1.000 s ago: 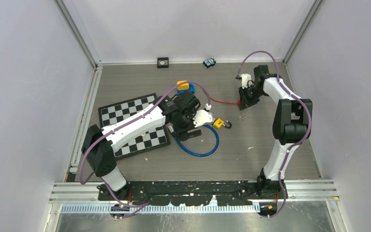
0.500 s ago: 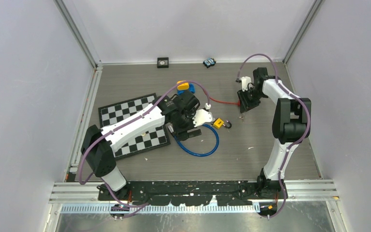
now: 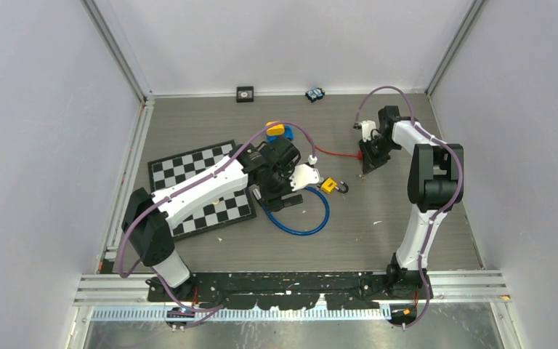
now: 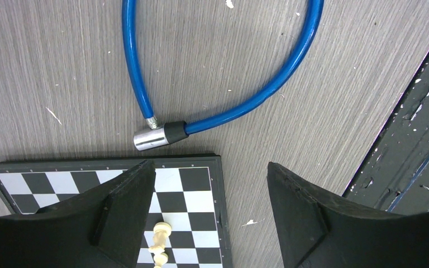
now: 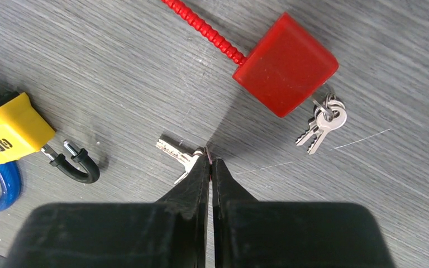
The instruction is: Unlock with the key
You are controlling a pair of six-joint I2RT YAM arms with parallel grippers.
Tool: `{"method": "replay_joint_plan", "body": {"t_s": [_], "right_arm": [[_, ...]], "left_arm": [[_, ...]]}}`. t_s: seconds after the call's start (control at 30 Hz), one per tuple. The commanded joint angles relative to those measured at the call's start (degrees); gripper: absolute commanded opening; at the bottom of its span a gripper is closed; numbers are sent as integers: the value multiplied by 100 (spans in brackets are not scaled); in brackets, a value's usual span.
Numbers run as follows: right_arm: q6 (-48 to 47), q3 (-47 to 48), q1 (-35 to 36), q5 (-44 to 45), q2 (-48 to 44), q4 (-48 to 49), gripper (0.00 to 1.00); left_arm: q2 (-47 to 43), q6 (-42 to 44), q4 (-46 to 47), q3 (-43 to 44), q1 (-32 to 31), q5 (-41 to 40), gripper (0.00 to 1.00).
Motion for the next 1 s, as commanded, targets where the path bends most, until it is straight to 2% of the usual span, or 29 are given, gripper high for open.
{"method": "replay_joint_plan", "body": {"t_s": [0.0, 0.2, 0.33, 0.43, 0.67, 0.77, 0.87, 0.97], "right_arm": [[-8, 177, 43, -117, -78, -39, 4], [512, 539, 43, -861, -668, -244, 1], [1144, 799, 43, -1608, -1134, -267, 1], [1684, 904, 183, -2053, -1496, -105, 1], [2836, 949, 715, -2886, -2284, 525, 1], [3283, 927, 959, -3249, -2480, 873, 1], [3616, 866, 1226, -3517, -2613, 1121, 1], [3845, 762, 1484, -3663, -2708, 1296, 0]], "left_arm": [[-255, -99, 159, 144, 46, 44, 75], [-389, -260, 348, 216, 243, 392, 77], [-426, -147, 596, 401, 332, 739, 88], [-434, -144, 913, 590, 428, 981, 92], [-559, -754, 2160, 614, 946, 1714, 91], [-530, -1176, 2652, 618, 1328, 2549, 88], [-542, -1244, 3028, 489, 1699, 3585, 86], [-738, -1288, 3488, 121, 2038, 4143, 86]]}}
